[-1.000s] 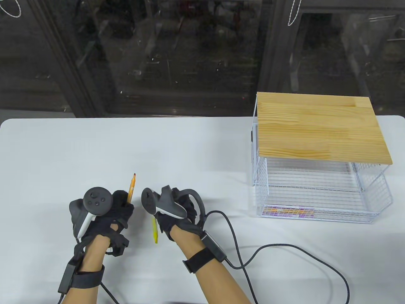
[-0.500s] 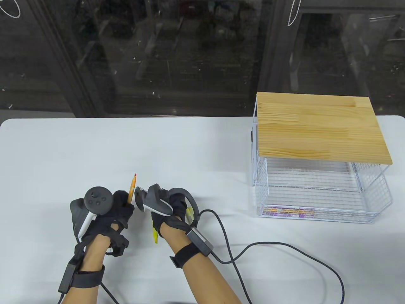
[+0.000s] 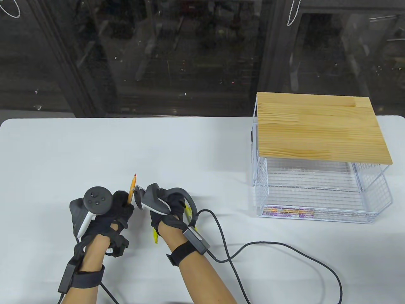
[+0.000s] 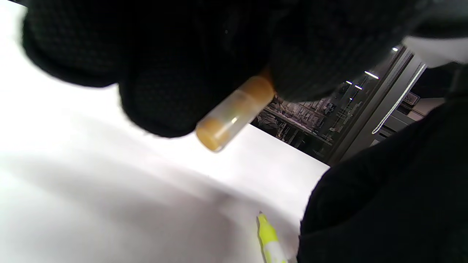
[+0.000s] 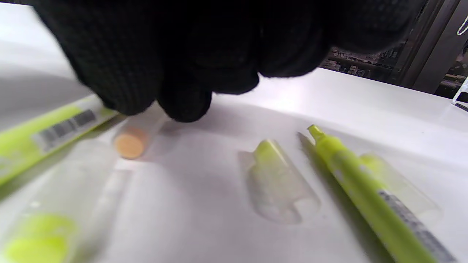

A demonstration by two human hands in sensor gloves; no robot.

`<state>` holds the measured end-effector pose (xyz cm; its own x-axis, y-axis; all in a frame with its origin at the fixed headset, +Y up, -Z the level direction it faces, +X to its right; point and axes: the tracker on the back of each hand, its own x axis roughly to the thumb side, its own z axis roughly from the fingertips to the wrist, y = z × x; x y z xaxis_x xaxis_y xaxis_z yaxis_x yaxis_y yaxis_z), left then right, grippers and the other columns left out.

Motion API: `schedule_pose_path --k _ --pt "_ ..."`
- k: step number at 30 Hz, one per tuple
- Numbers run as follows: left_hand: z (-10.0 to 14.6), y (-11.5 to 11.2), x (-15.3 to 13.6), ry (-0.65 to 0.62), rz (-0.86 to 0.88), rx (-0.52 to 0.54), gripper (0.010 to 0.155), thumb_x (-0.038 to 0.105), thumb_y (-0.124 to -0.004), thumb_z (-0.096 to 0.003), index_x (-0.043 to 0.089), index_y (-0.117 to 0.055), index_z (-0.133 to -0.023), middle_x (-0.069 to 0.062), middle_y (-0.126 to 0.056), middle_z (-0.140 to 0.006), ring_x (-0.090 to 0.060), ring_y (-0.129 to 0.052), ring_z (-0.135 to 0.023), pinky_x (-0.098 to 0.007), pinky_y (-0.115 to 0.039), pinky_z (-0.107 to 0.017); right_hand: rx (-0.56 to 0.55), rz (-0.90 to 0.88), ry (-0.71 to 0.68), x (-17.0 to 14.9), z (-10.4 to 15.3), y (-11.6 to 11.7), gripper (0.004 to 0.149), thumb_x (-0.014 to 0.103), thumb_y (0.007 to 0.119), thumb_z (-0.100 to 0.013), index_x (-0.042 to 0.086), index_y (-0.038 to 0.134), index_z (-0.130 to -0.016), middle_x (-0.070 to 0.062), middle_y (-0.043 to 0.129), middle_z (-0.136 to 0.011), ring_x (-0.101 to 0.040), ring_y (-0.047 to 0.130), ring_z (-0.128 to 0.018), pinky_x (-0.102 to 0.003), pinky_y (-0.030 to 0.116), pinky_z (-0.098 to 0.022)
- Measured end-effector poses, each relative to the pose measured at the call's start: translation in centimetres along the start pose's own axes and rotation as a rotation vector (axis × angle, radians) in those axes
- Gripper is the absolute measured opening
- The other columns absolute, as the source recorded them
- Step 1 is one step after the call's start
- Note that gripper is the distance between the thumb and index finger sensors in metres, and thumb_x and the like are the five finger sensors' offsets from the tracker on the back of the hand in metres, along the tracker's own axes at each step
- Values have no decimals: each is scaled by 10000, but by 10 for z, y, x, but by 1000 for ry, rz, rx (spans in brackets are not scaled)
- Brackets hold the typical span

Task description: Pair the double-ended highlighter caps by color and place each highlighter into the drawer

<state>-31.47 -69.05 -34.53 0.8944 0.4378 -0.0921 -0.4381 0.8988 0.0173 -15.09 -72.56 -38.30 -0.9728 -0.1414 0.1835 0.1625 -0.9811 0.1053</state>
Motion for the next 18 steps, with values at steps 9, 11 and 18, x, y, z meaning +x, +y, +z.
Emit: schedule_pose_path --k 9,11,18 --pt "0 0 0 0 1 -6 524 403 -901 -362 207 -841 -845 -27 -984 -764 -310 -1064 -464 -501 -900 -342 27 15 -2 -4 6 -7 389 450 956 -355 286 1000 -706 9 986 -572 -280 895 -552 -454 780 -436" --pt "0 0 0 0 3 -7 524 399 -902 -363 204 -842 -844 -30 -984 -764 -312 -1063 -464 -504 -897 -342 36 11 -6 -5 7 -11 398 438 969 -349 282 995 -714 7 981 -580 -282 890 -561 -457 776 -442" --pt "-1 0 0 -3 6 -8 523 397 -902 -363 203 -841 -846 -34 -982 -765 -315 -1059 -470 -507 -894 -346 42 -17 -27 -5 5 -11 399 406 964 -362 247 976 -728 -26 953 -599 -294 859 -598 -466 752 -474"
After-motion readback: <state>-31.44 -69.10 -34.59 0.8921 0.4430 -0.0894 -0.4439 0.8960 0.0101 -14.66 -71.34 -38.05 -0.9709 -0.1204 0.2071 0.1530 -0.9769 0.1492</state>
